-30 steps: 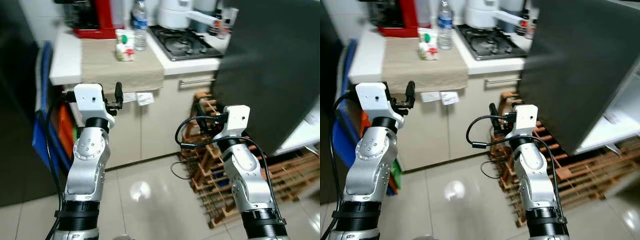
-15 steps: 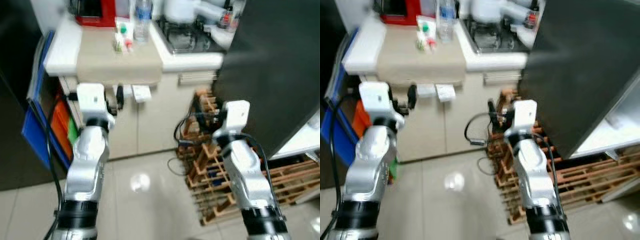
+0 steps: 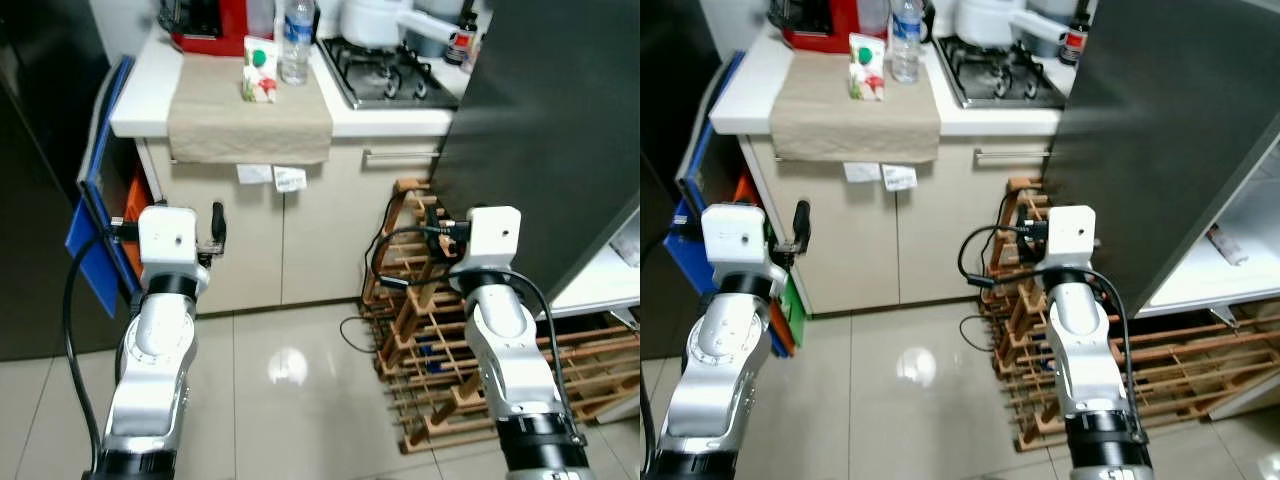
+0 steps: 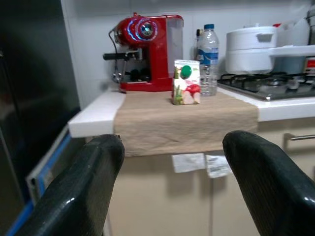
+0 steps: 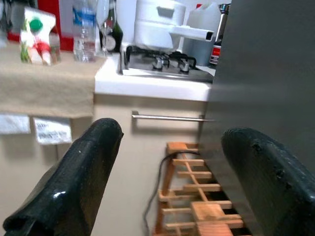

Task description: Restocking fridge

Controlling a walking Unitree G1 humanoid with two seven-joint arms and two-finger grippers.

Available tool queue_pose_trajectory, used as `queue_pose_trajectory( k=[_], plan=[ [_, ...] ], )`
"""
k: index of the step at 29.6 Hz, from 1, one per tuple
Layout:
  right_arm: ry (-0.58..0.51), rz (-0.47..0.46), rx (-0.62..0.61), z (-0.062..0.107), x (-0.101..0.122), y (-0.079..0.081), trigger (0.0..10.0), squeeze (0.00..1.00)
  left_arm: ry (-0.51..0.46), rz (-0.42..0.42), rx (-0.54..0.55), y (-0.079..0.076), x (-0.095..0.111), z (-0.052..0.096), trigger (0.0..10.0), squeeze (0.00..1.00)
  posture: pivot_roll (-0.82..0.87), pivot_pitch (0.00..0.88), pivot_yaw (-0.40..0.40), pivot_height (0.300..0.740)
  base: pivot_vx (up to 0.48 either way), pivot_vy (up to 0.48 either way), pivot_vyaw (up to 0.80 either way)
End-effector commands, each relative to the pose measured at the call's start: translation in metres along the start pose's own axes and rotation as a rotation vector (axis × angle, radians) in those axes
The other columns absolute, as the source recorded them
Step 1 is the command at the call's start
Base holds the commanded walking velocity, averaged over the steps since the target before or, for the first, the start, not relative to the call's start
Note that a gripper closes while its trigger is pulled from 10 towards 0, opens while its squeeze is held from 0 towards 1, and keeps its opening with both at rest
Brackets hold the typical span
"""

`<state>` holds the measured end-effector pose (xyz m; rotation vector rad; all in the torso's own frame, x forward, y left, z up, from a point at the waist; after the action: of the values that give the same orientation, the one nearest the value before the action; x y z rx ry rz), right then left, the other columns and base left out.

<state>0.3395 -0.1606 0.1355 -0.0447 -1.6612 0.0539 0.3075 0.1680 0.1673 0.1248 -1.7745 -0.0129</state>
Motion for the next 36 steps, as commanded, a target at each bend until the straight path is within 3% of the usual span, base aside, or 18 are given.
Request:
queue_pose_trajectory(
  k=[1, 5, 11, 15, 20, 24, 26, 27, 30, 33, 36],
  plan=[
    [-0.009, -0.06, -0.007, -0.002, 0.002, -0.004, 10.0, 0.0, -0.014, 0.034, -0.021, -0.006, 0.004, -0.002, 10.0, 0.0, -0.04, 0.0, -0.045, 0.74, 0.0, 0.0, 0.0],
    [-0.034, -0.12, 0.015, -0.002, 0.007, 0.0, 10.0, 0.0, -0.042, 0.056, -0.056, -0.019, 0.013, -0.01, 10.0, 0.0, -0.04, 0.0, -0.044, 0.74, 0.431, 0.0, 0.48],
    [-0.062, -0.128, 0.007, -0.002, 0.011, -0.002, 10.0, 0.0, -0.062, 0.066, -0.06, -0.021, 0.018, -0.014, 10.0, 0.0, -0.05, 0.0, -0.039, 0.74, 0.48, 0.0, 0.46],
    [-0.099, -0.12, 0.026, 0.003, 0.021, -0.002, 10.0, 0.0, 0.021, 0.113, -0.04, -0.014, 0.003, -0.011, 10.0, 0.0, -0.05, 0.0, -0.042, 0.74, 0.48, 0.0, 0.46],
    [-0.078, -0.117, 0.028, 0.003, 0.015, -0.002, 10.0, 0.0, 0.094, 0.137, -0.084, -0.017, -0.008, -0.015, 10.0, 0.0, -0.05, 0.0, -0.044, 0.74, 0.48, 0.0, 0.46],
    [-0.066, -0.121, 0.019, 0.005, 0.012, -0.005, 10.0, 0.0, 0.144, 0.151, -0.091, -0.01, -0.017, -0.013, 10.0, 0.0, -0.04, 0.0, -0.041, 0.74, 0.48, 0.0, 0.46],
    [-0.028, -0.137, 0.017, 0.019, 0.003, -0.011, 10.0, 0.0, 0.248, 0.17, -0.142, 0.003, -0.034, 0.005, 10.0, 0.0, -0.03, 0.0, -0.036, 0.74, 0.472, 0.0, 0.23],
    [0.004, -0.133, 0.016, 0.034, -0.005, -0.018, 10.0, 0.0, 0.298, 0.17, -0.171, 0.01, -0.04, 0.023, 10.0, 0.0, -0.03, 0.0, -0.034, 0.74, 0.0, 0.0, 0.0],
    [0.01, -0.124, 0.013, 0.04, -0.006, -0.02, 10.0, 0.0, 0.304, 0.156, -0.169, 0.012, -0.04, 0.029, 10.0, 0.0, -0.03, 0.0, -0.033, 0.74, 0.0, 0.0, 0.0],
    [0.013, -0.098, -0.006, 0.057, -0.007, -0.031, 10.0, 0.0, 0.266, 0.135, -0.142, 0.014, -0.03, 0.042, 10.0, 0.0, -0.03, 0.0, -0.026, 0.74, 0.0, 0.0, 0.0],
    [0.016, -0.091, -0.013, 0.059, -0.008, -0.033, 10.0, 0.0, 0.245, 0.132, -0.14, 0.013, -0.026, 0.042, 10.0, 0.0, -0.03, 0.0, -0.025, 0.74, 0.0, 0.0, 0.0]
  ],
)
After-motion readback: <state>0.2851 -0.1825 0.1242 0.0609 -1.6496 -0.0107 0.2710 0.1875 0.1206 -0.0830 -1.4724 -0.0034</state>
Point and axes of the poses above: a point about 5 cm out from each wrist's last joint towards the gripper, its own z axis pointing back from the gripper into the wrist, its own x axis along the axis of the wrist's last joint, y = z × x, the point moved 3 cm from there along -z, pointing out of the wrist towards the gripper, and after that the axes turned 3 degrees about z, right-handed, at the moved point
